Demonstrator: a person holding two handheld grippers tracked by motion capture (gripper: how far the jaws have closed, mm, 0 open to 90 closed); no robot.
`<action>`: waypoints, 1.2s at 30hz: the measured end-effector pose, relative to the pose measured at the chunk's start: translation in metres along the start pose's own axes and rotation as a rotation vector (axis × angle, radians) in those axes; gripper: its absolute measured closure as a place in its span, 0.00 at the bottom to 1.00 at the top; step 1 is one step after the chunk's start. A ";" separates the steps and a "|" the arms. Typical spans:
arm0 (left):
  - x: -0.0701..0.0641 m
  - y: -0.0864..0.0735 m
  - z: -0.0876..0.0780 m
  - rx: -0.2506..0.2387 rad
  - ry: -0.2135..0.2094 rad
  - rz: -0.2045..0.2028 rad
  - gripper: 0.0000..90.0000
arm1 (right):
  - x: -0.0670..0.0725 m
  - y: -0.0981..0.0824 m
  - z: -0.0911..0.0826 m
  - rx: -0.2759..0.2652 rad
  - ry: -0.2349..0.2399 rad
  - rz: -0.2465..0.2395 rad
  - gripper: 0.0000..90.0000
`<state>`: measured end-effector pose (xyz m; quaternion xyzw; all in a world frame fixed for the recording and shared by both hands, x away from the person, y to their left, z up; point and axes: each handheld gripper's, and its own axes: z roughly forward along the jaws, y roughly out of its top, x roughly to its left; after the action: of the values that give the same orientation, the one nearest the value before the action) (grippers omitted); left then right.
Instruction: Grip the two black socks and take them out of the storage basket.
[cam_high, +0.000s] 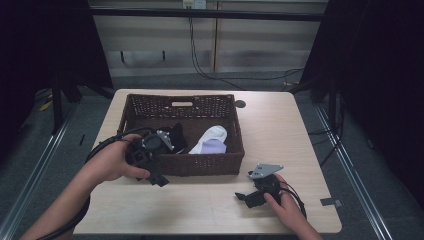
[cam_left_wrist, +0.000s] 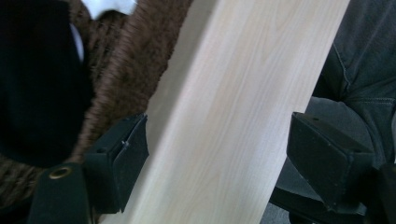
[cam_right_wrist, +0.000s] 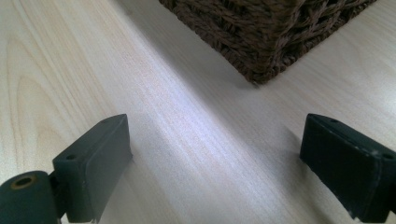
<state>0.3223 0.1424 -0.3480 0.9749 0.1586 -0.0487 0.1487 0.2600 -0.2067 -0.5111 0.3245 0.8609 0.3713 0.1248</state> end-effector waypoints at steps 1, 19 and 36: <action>0.003 0.003 -0.003 0.008 -0.003 -0.010 0.23 | 0.000 0.000 0.000 0.000 0.000 0.000 0.09; 0.066 0.030 -0.022 0.028 0.048 -0.140 0.24 | 0.000 0.000 0.000 -0.002 -0.004 -0.003 0.09; 0.121 0.025 0.020 0.062 0.156 -0.231 0.30 | 0.000 0.000 0.000 -0.003 -0.004 -0.003 0.09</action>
<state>0.4436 0.1492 -0.3775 0.9551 0.2792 0.0056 0.0989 0.2602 -0.2068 -0.5111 0.3237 0.8607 0.3716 0.1276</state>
